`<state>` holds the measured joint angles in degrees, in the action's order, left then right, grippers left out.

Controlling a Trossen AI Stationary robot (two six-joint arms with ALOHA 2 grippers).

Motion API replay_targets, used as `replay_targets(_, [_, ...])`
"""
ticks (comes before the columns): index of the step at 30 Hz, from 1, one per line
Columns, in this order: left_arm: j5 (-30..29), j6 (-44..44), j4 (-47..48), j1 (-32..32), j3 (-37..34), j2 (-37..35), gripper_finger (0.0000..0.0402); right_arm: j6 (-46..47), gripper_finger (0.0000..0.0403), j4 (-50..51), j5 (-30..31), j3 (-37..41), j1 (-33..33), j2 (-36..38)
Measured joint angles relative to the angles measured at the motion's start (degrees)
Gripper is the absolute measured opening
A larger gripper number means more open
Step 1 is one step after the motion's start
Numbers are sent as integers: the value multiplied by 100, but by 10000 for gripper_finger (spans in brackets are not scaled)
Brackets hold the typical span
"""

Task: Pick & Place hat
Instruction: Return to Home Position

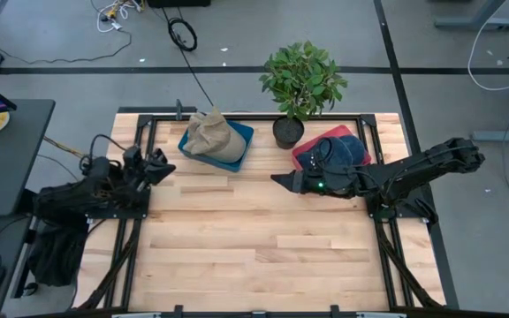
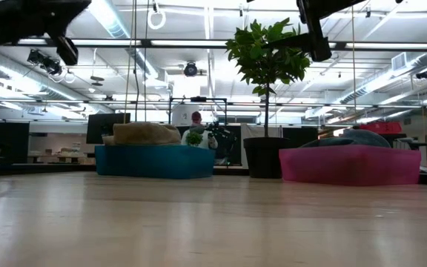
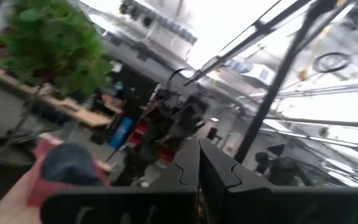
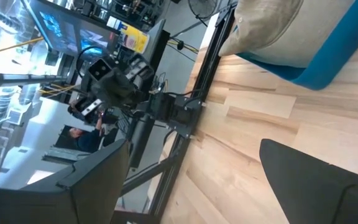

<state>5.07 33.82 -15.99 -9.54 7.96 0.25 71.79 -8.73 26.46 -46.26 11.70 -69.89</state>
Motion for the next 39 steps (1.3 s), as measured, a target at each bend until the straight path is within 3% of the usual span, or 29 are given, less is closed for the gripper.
replay_targets(5, [-345, 23, -345, -1, -348, -6, 2, 121, 366, 40, 7, 0, -64, 1])
replay_targets(11, [-342, 314, -545, -1, -741, -6, 2, 288, 366, 258, 7, 0, -118, 0])
replay_targets(22, [-371, 356, -100, 2, -742, 7, 2, 480, 365, 463, 9, 0, -152, 0])
replay_targets(25, [-128, 456, -98, 2, -744, 9, 2, 434, 353, 459, 9, 0, -157, 0])
replay_targets(31, [16, 642, -4, 131, -744, 9, 2, 383, 266, 457, -43, 0, -157, 0])
replay_targets(39, [-554, 601, 277, 613, -746, 11, 2, 49, 82, 448, -167, 0, -155, 0])
